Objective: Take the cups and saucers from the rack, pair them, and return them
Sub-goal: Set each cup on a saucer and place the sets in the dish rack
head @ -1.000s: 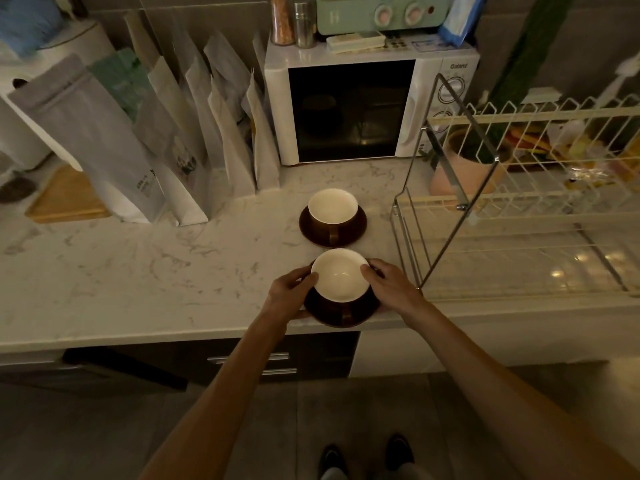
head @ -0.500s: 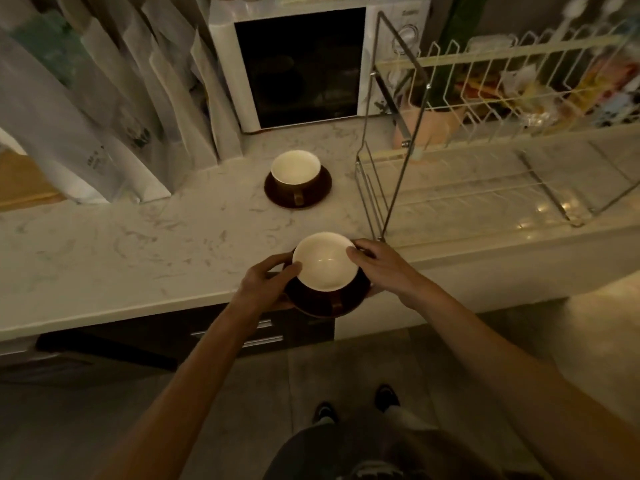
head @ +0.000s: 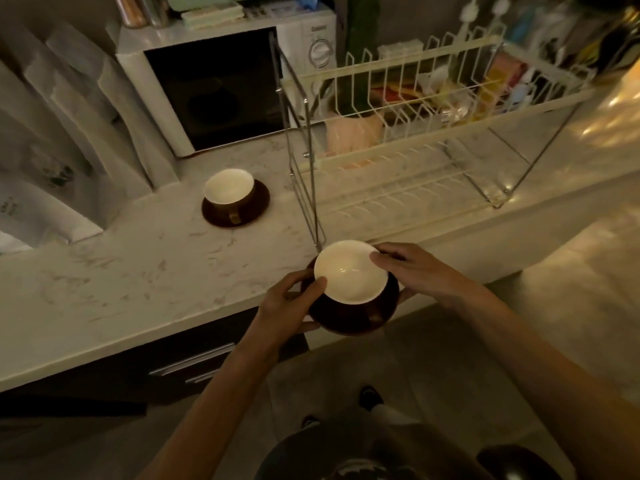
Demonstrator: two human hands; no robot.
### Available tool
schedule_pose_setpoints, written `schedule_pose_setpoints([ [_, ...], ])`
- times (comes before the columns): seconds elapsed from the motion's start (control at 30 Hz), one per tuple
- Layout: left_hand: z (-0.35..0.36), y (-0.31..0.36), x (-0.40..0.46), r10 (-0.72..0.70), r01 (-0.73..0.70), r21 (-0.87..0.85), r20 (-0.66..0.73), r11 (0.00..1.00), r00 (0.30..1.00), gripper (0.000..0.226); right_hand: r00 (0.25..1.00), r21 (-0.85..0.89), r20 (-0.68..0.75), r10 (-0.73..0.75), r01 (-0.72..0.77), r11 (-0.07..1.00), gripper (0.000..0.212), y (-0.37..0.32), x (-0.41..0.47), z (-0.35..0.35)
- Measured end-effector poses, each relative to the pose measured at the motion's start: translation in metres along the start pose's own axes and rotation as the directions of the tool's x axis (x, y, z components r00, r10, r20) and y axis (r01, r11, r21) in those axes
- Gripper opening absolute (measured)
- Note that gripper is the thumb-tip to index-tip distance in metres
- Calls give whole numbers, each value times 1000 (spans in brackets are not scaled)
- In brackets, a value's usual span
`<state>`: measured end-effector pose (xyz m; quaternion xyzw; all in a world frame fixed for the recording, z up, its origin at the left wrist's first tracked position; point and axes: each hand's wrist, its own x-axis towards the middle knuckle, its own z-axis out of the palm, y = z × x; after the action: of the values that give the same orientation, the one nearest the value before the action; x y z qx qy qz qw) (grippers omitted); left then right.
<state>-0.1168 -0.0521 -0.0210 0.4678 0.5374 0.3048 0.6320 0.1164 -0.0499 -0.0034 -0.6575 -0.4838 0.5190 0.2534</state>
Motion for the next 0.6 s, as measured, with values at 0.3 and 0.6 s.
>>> schedule_pose_setpoints([
  [0.3, 66, 38, 35, 85, -85, -12, 92, 996, 992, 17, 994, 25, -107, -33, 36, 999, 33, 6, 1, -79],
  [0.6, 125, 78, 108, 28, -27, -27, 44, 999, 999, 20, 960, 56, -279, -8, 24, 998, 35, 0, 44, -144],
])
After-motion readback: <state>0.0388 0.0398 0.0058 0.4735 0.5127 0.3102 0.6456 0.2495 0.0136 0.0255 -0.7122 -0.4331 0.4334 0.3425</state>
